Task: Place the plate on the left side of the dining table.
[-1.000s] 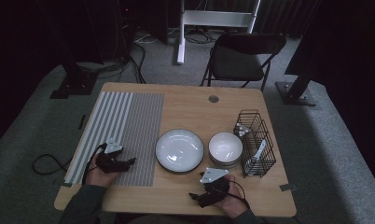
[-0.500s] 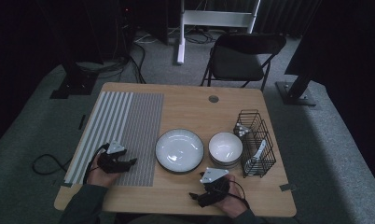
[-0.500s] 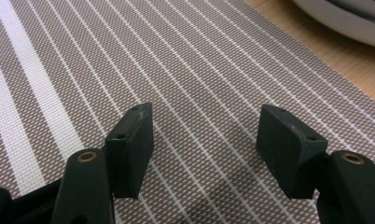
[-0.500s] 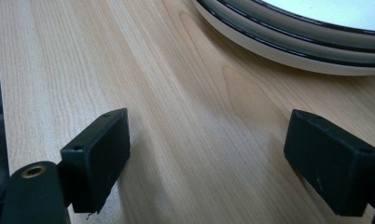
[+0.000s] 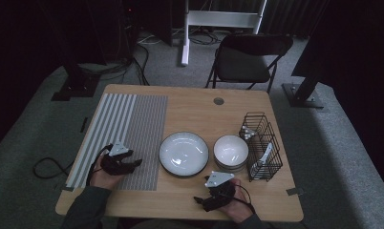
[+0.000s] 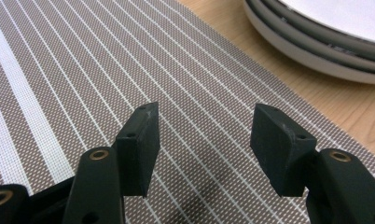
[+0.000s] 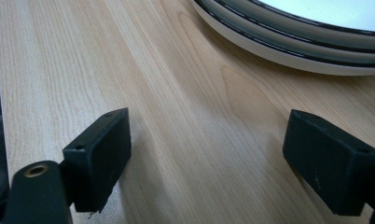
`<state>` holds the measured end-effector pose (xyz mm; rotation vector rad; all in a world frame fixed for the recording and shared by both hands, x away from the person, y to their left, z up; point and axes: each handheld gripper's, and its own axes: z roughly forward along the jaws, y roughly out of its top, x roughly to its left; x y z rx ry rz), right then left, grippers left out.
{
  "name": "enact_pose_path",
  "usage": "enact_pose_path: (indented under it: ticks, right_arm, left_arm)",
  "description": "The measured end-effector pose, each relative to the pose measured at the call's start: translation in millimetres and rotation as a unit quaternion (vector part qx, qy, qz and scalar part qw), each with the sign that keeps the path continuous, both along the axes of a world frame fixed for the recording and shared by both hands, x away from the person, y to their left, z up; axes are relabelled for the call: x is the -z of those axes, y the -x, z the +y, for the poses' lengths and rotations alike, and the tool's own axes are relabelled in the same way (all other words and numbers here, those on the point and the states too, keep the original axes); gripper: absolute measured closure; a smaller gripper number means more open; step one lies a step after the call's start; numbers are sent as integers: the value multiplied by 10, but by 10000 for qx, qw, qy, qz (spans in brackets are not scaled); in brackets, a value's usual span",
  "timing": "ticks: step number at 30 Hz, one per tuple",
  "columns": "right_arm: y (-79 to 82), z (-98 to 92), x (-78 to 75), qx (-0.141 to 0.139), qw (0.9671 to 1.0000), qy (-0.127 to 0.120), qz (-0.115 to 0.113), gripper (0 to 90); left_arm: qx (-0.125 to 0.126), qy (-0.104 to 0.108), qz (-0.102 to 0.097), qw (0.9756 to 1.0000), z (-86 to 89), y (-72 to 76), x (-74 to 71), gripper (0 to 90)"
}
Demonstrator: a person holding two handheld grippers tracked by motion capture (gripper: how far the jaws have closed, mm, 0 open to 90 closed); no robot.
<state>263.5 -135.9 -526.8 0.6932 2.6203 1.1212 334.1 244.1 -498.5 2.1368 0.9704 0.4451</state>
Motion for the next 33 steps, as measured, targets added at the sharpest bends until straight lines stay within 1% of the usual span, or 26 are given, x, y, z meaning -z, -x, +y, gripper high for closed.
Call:
enact_pose_path:
  ticks: [8,12,14,16,18,23,28,30,33]
  right_arm:
    - [21,4,-10,73,9999,-89,-53,283]
    - [48,20,-32,89,9998,-128,-156,344]
    - [64,27,-61,106,9996,-138,-226,383]
    - [78,31,-99,135,9993,-202,-297,433]
    - [87,30,-138,192,9987,-264,-398,467]
    - [98,25,-213,384,9970,-398,-534,562]
    - [109,15,-265,588,9945,-514,-691,658]
    - [107,12,-283,653,9937,-519,-752,709]
    - [92,20,-301,785,9928,-466,-774,781]
  left_arm:
    - [130,63,-90,9999,-41,-43,-108,424]
    - [174,145,-140,9996,-75,-75,-169,425]
    - [209,178,-150,9995,-95,-100,-198,428]
    - [245,218,-160,9993,-121,-122,-227,432]
    - [279,269,-156,9991,-156,-143,-253,433]
    - [415,297,-124,9986,-259,-208,-295,442]
    - [499,326,-124,9981,-355,-265,-327,447]
    - [520,324,-144,9980,-397,-285,-337,448]
    - [571,312,-158,9978,-448,-315,-357,450]
